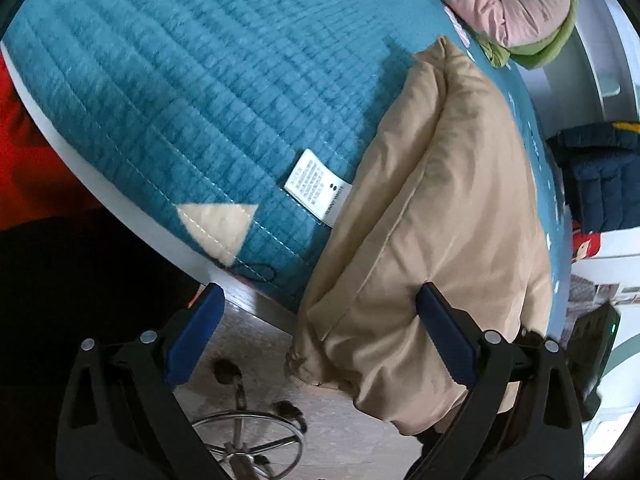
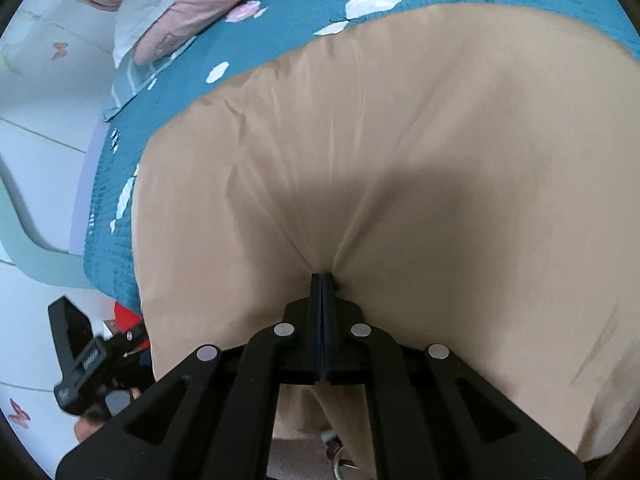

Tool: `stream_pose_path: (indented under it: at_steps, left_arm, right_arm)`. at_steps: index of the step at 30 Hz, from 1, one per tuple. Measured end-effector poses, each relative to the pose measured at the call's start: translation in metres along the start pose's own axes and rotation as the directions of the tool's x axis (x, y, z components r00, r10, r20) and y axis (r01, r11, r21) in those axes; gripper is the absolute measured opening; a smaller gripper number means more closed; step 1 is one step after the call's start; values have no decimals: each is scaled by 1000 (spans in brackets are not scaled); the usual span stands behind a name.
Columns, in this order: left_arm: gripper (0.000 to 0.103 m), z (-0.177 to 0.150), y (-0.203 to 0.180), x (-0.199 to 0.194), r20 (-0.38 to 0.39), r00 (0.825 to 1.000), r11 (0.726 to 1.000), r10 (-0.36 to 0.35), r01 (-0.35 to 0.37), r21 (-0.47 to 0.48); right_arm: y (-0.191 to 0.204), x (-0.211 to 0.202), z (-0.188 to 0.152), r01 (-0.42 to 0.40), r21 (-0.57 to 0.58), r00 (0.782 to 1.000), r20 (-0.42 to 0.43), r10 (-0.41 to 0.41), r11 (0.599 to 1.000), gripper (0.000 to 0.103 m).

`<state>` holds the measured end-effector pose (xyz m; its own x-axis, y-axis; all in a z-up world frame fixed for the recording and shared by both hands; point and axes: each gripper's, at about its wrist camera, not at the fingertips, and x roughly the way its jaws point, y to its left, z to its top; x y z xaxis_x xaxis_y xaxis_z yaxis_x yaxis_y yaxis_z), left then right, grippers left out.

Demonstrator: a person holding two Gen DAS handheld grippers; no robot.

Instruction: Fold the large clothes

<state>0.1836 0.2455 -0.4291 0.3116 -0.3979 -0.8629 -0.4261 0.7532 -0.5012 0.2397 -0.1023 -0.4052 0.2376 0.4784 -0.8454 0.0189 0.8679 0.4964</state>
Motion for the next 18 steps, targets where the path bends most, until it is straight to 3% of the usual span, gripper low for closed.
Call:
stream_pose_path:
  at_steps: [3,6,10,15,18]
  left_arm:
    - [98,-1,4,6,-19,1000,999,-23,23,-25]
    - [96,-2,0,3,-2,1000,1000,-19,19,-10]
    - [82,-3,1,0,-10,998,998,-66,66,-24]
    - [79,-7,-2,7,-17,996,995,-93,92,-45]
    - [67,-7,-2,2,-13,995,995,-96,95,-38]
  right_arm:
    - [-3,-7,-11,-32,-3,999,33,32,999,2]
    - [8,-17,-19,-9,-54,996,92,14,999,7]
    - [29,-25,-33,43,-160,989,148,-19,986,11]
    - [54,-22,-52,99,-284,982,182,-48,954,23]
    - [64,-20,-60,96,-320,981,191,-35,943,28]
